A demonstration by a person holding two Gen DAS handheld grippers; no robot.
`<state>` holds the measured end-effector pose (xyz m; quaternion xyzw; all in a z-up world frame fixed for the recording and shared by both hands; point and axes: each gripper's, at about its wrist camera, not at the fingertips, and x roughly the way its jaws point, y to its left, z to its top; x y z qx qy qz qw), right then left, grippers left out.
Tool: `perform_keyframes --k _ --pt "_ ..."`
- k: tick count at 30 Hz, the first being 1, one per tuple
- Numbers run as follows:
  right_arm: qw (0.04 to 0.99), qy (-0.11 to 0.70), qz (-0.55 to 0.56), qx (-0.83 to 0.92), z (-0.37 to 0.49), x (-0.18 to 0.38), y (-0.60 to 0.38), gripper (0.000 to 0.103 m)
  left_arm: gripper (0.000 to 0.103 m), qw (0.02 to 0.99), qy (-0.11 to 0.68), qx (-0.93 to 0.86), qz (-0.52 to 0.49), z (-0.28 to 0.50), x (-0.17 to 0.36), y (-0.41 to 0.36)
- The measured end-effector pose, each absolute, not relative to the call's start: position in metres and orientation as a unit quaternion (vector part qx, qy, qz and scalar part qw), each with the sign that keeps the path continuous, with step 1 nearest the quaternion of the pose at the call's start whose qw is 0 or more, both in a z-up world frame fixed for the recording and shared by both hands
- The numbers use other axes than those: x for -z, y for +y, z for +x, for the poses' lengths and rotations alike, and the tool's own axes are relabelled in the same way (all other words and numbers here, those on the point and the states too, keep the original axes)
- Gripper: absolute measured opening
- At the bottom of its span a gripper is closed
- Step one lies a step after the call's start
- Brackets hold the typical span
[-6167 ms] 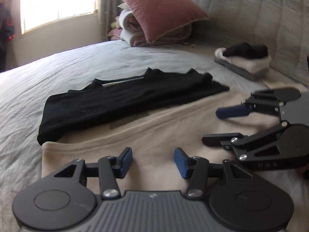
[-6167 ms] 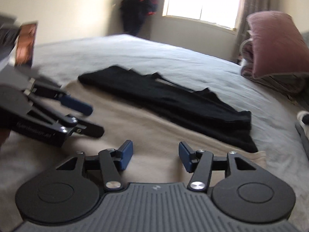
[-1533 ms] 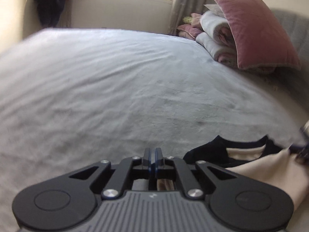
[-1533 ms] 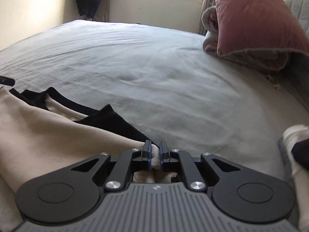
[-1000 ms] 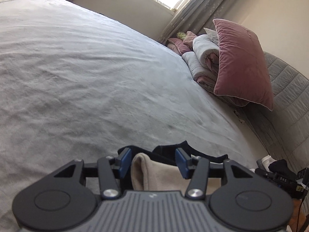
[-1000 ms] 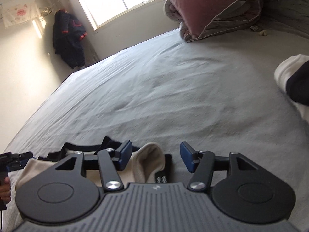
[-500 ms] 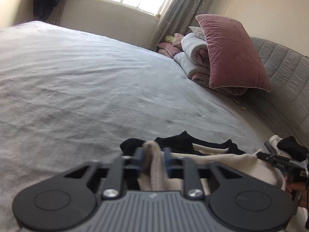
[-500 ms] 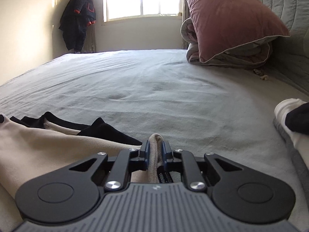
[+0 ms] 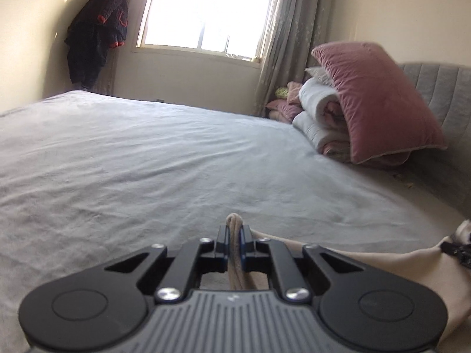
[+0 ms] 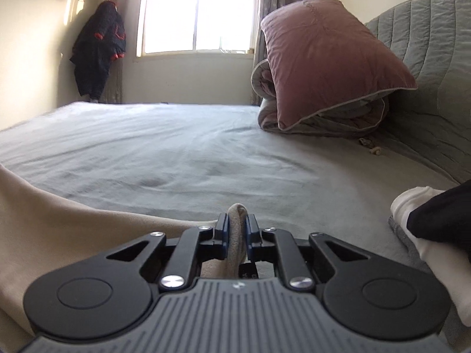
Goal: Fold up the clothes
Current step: 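Lift the cream end with both grippers and fold it over the sweatshirt, then lower the folded end and open both grippers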
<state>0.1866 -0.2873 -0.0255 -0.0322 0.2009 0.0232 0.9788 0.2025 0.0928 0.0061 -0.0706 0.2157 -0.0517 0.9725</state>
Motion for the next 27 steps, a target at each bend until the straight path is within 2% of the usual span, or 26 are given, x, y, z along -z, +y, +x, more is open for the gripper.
perform_keyframes --k 6,10,12,14,16,20,22,27 --pt "0.963 0.268 -0.025 -0.017 0.214 0.050 -0.289 0.012 0.008 0.962 0.274 0.019 -0.006 0.228 0.042 0.078" --pt "0.959 0.283 -0.016 -0.019 0.218 0.051 -0.291 0.013 0.009 0.959 0.282 0.022 -0.024 0.229 0.041 0.085" --pt "0.958 0.284 -0.019 -0.017 0.217 0.049 -0.291 0.015 0.016 0.957 0.289 0.021 -0.021 0.229 0.036 0.084" --pt "0.958 0.285 -0.025 -0.015 0.213 0.042 -0.291 0.035 0.018 0.956 0.293 0.021 -0.027 0.225 0.027 0.086" --pt "0.960 0.277 -0.029 -0.010 0.206 0.031 -0.291 0.041 0.019 0.958 0.282 0.017 -0.041 0.217 0.012 0.092" --pt "0.967 0.251 -0.032 -0.042 0.187 0.006 -0.280 0.041 0.019 0.971 0.237 0.023 -0.028 0.198 -0.025 0.086" --pt "0.959 0.268 -0.023 -0.084 0.187 0.000 -0.261 0.041 0.019 0.970 0.237 0.046 -0.021 0.196 -0.037 0.072" --pt "0.937 0.308 -0.003 -0.162 0.196 0.002 -0.203 0.040 0.019 0.953 0.275 0.127 -0.003 0.202 -0.028 0.022"
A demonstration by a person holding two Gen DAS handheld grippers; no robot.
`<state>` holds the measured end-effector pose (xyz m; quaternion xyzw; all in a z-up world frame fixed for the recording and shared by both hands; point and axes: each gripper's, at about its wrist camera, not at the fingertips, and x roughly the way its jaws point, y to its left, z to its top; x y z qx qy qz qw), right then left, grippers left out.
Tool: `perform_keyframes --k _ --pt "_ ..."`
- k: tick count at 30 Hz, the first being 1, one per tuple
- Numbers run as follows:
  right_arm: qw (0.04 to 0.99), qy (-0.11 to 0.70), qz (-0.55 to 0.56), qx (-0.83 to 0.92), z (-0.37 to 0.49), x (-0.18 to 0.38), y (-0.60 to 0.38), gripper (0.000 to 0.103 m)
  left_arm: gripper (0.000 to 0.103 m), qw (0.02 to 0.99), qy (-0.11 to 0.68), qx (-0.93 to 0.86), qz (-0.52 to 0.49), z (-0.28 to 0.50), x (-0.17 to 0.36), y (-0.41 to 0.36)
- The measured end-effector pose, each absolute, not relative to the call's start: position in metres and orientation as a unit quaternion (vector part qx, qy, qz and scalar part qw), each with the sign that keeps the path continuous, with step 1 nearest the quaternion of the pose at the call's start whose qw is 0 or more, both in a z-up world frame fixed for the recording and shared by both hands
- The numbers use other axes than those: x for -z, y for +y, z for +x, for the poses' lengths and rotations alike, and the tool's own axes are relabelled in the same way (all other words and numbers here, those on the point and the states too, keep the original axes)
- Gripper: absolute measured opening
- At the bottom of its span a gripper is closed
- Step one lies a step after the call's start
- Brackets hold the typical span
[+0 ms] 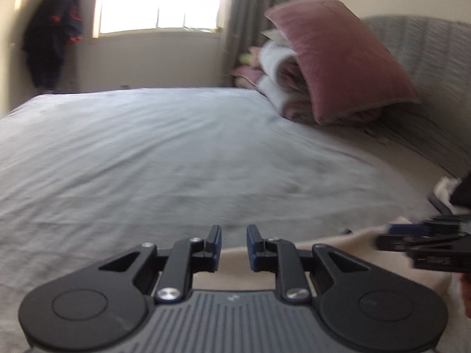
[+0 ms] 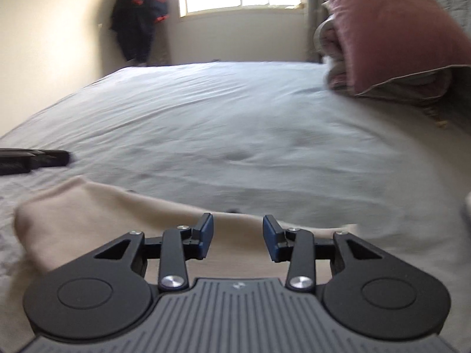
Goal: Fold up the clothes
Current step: 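Lower the folded end and open both grippers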
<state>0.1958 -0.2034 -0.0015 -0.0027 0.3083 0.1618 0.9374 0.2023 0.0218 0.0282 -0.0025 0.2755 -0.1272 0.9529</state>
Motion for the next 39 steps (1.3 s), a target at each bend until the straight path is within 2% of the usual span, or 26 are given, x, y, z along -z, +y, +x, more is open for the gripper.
perform_keyframes --k 2,7,13,15,19,25,28,29,33,34,37,39 --pt "0.927 0.327 0.001 -0.185 0.203 0.007 -0.181 0.031 0.019 0.948 0.289 0.134 0.014 0.206 -0.012 0.009" --pt "0.912 0.364 -0.029 -0.185 0.226 0.027 -0.141 0.030 0.018 0.944 0.302 0.136 -0.003 0.207 0.037 0.012" --pt "0.924 0.348 -0.020 -0.157 0.255 0.035 -0.132 0.026 0.019 0.949 0.282 0.141 -0.028 0.200 0.042 0.021" --pt "0.929 0.337 -0.004 -0.153 0.259 0.037 -0.135 0.026 0.019 0.949 0.281 0.141 -0.024 0.201 0.040 0.019" --pt "0.942 0.303 0.038 -0.140 0.242 0.025 -0.158 0.036 0.019 0.955 0.257 0.144 -0.042 0.190 0.027 0.033" --pt "0.959 0.252 -0.036 -0.126 0.189 0.015 -0.198 0.037 0.019 0.964 0.237 0.122 0.002 0.163 0.028 0.064" --pt "0.957 0.266 -0.066 -0.098 0.174 0.030 -0.229 0.037 0.019 0.960 0.254 0.112 0.023 0.159 0.033 0.081" --pt "0.955 0.277 -0.070 -0.085 0.173 0.037 -0.242 0.034 0.019 0.959 0.259 0.111 0.026 0.159 0.032 0.083" --pt "0.958 0.282 -0.014 -0.051 0.165 0.027 -0.281 0.034 0.019 0.958 0.272 0.083 0.039 0.157 0.017 0.084" --pt "0.958 0.282 -0.001 -0.048 0.161 0.021 -0.286 0.041 0.019 0.958 0.276 0.073 0.026 0.156 0.011 0.086" --pt "0.952 0.301 0.035 -0.034 0.148 0.006 -0.301 0.047 0.033 0.947 0.311 0.056 -0.055 0.146 -0.001 0.104" --pt "0.945 0.318 0.078 -0.027 0.138 0.000 -0.312 0.056 0.053 0.934 0.333 0.054 -0.118 0.136 -0.007 0.116"
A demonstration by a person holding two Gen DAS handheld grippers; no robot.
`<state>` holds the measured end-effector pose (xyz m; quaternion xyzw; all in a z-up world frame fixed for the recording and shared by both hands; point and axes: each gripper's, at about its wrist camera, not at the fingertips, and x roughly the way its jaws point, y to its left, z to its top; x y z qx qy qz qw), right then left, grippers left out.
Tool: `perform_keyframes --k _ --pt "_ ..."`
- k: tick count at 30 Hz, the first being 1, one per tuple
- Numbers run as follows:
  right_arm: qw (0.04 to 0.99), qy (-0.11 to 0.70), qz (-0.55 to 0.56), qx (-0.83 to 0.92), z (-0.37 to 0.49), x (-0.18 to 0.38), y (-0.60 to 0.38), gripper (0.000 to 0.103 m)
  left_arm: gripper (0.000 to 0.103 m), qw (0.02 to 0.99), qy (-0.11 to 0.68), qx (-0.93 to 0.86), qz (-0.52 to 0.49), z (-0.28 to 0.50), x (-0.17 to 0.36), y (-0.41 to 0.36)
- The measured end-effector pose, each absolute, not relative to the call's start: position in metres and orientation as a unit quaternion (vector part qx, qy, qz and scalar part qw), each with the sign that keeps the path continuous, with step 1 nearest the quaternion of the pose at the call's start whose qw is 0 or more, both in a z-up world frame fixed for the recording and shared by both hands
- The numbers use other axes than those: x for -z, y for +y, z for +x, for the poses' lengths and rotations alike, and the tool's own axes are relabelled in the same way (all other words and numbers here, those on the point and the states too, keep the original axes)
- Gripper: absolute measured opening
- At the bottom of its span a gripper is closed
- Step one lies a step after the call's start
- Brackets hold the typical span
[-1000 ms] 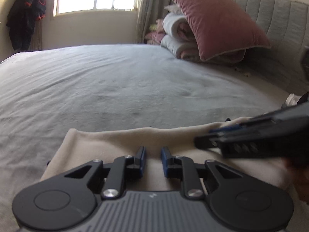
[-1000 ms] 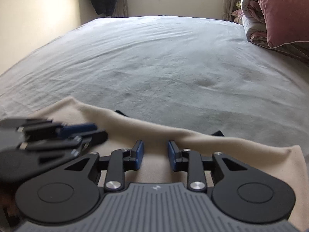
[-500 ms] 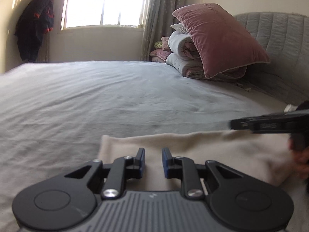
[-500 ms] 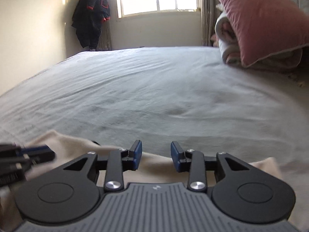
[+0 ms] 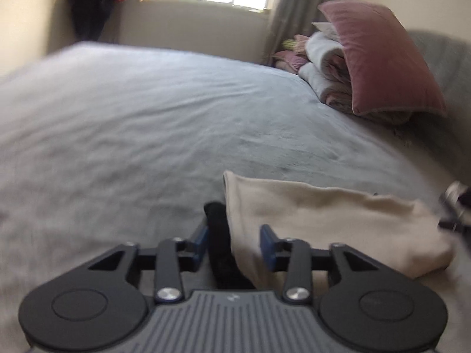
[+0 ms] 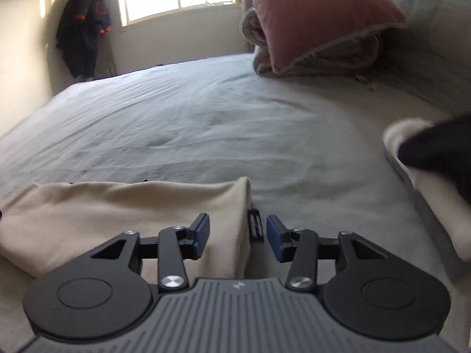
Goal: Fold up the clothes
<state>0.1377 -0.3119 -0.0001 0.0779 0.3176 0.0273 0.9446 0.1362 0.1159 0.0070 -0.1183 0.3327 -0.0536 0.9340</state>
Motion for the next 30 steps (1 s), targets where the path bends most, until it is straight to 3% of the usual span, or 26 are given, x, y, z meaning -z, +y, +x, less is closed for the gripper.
perform_keyframes --k 2,11,18,20,21,23,24,26,30 --pt "0.934 0.335 0.126 -0.020 0.126 -0.005 -0.321 0.058 0.063 0.914 0.359 0.048 -0.182 0.128 -0.009 0.127" --pt "0.858 0.369 0.354 -0.044 0.083 0.023 -0.341 0.063 0.067 0.825 0.412 0.100 -0.375 0.120 0.038 0.122" --pt "0.855 0.306 0.414 -0.062 0.094 0.053 -0.328 0.064 0.064 0.829 0.310 0.045 -0.463 0.123 0.069 0.113" --pt "0.859 0.288 0.420 -0.054 0.099 0.056 -0.325 0.063 0.059 0.835 0.296 0.031 -0.464 0.123 0.072 0.107" --pt "0.862 0.280 0.419 -0.049 0.101 0.056 -0.322 0.061 0.053 0.838 0.291 0.024 -0.461 0.124 0.072 0.105" --pt "0.870 0.278 0.405 -0.042 0.106 0.058 -0.318 0.036 0.044 0.843 0.287 0.013 -0.456 0.125 0.073 0.100" --pt "0.871 0.277 0.404 -0.041 0.106 0.060 -0.318 0.034 0.036 0.844 0.288 0.010 -0.452 0.126 0.073 0.099" --pt "0.869 0.275 0.408 -0.038 0.104 0.061 -0.320 0.027 0.028 0.847 0.291 0.003 -0.446 0.127 0.072 0.096" --pt "0.866 0.283 0.410 -0.034 0.098 0.043 -0.322 0.025 0.025 0.853 0.295 0.000 -0.432 0.120 0.054 0.096"
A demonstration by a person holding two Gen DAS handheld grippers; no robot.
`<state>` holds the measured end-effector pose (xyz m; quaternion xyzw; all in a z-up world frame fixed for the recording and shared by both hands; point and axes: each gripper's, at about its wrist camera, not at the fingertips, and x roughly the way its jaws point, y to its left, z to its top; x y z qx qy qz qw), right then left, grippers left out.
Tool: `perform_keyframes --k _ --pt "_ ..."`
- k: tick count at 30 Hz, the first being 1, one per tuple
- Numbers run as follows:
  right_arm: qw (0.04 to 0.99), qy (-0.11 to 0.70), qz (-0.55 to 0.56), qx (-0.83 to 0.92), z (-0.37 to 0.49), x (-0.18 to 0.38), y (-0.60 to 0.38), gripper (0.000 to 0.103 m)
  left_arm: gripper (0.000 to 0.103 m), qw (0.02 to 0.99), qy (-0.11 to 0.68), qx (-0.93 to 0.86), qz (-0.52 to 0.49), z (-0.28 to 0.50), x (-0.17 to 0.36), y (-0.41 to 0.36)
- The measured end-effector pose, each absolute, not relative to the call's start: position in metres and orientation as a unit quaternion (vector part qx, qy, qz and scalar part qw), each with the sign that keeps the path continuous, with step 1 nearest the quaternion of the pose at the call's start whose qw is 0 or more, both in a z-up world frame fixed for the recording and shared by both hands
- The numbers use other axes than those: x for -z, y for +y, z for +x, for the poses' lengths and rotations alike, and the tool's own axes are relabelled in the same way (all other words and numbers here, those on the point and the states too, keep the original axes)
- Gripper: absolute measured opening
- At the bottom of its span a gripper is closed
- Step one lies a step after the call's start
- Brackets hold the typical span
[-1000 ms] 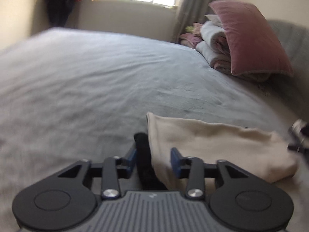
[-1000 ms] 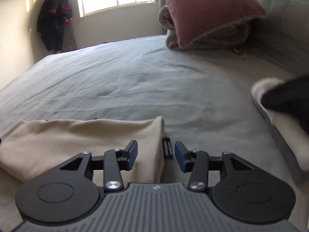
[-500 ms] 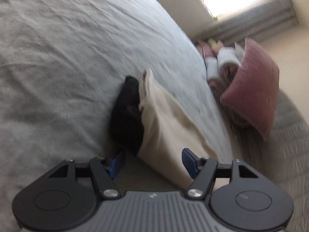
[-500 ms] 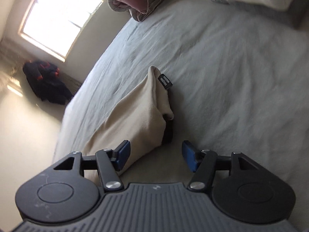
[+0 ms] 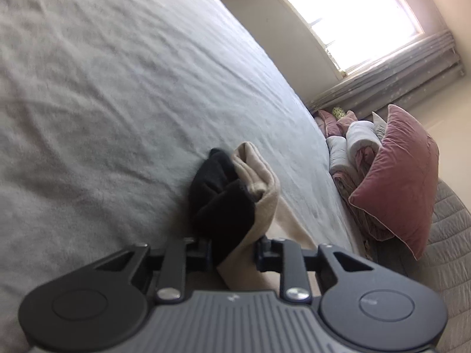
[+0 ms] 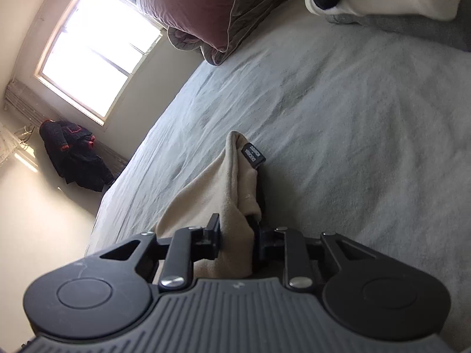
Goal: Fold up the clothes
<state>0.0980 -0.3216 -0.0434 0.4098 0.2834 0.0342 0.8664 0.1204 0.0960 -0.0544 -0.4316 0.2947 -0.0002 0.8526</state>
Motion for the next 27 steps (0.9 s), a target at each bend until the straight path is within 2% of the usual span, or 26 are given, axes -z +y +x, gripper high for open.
perform_keyframes --k 10,21,25,27 --pt "0.855 0.310 0.416 -0.025 0.042 0.009 -0.324 0.025 0.025 0.851 0.326 -0.017 -0.412 0.056 0.019 0.098" --pt "0.860 0.330 0.388 -0.021 -0.038 0.021 -0.323 0.025 0.026 0.859 0.350 0.002 -0.374 -0.036 0.024 0.102" --pt "0.884 0.326 0.335 -0.014 -0.044 0.038 -0.315 0.032 0.031 0.871 0.350 0.016 -0.345 -0.048 0.045 0.100" --pt "0.896 0.312 0.315 -0.012 -0.047 0.042 -0.313 0.041 0.034 0.881 0.323 0.034 -0.344 -0.053 0.054 0.103"
